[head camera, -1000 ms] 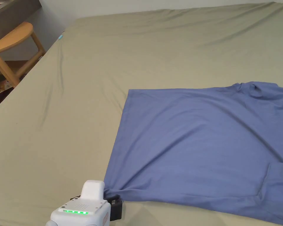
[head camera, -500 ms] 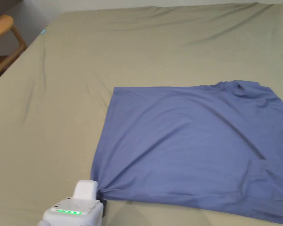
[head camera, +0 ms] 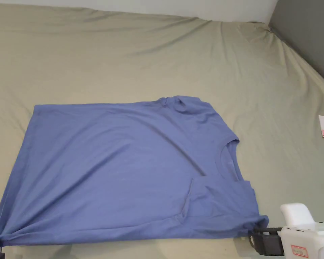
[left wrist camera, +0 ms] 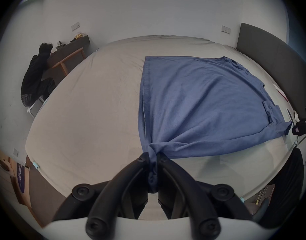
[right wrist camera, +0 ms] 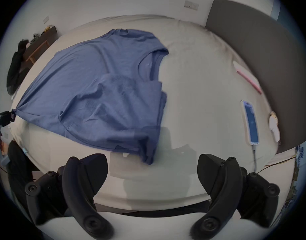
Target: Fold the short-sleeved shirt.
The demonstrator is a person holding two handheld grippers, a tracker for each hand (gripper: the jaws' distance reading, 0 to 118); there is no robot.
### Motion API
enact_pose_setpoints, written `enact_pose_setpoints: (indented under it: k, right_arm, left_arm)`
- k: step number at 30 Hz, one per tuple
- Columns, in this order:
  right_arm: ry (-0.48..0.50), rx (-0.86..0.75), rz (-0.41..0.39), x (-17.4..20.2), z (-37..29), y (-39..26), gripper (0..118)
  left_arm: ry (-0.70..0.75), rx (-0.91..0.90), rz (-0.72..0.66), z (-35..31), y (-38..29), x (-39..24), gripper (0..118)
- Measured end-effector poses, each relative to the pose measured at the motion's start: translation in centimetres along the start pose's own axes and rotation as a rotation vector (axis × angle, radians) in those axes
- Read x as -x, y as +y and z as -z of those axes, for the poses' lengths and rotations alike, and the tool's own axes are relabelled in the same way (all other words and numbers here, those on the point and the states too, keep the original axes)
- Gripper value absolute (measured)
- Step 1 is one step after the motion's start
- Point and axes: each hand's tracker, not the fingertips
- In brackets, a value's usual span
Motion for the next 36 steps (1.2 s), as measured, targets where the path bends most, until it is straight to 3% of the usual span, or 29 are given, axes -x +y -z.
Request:
enact_pose_setpoints:
  k: [5,7,8,9,12,22,29,36]
  right_arm:
    - [-0.031,0.029,-0.031,0.3,3.4,0.8,104]
    - [-0.009,0.04,-0.027,0.5,4.2,0.9,76]
    - [-0.009,0.043,-0.029,0.6,4.5,1.0,54]
    - [-0.012,0.042,-0.029,0.7,4.6,0.9,24]
    - [-0.005,0.019,-0.03,0.9,4.5,0.6,10]
    - [0.044,-0.06,-0.039,0.1,1.6,-0.5,8]
    - [0.075,-0.207,-0.006,0.4,-2.2,-1.6,8]
    - [0.044,-0.316,0.004,1.2,-4.9,2.1,8]
  left_arm:
    - [0.017,0.03,0.013,1.1,-0.2,-0.3,6]
    - [0.024,0.04,0.023,1.2,0.0,-0.5,6]
    - [0.026,0.042,0.024,1.3,0.2,-0.5,6]
    - [0.027,0.046,0.026,1.3,0.3,-0.5,6]
    - [0.03,0.065,0.041,1.5,0.3,-0.5,6]
    - [0.033,0.069,0.04,1.3,-0.6,-0.6,6]
    - [0.008,0.002,0.01,-0.6,-0.7,-0.1,6]
    - [-0.032,-0.066,-0.063,-0.7,2.4,1.4,6]
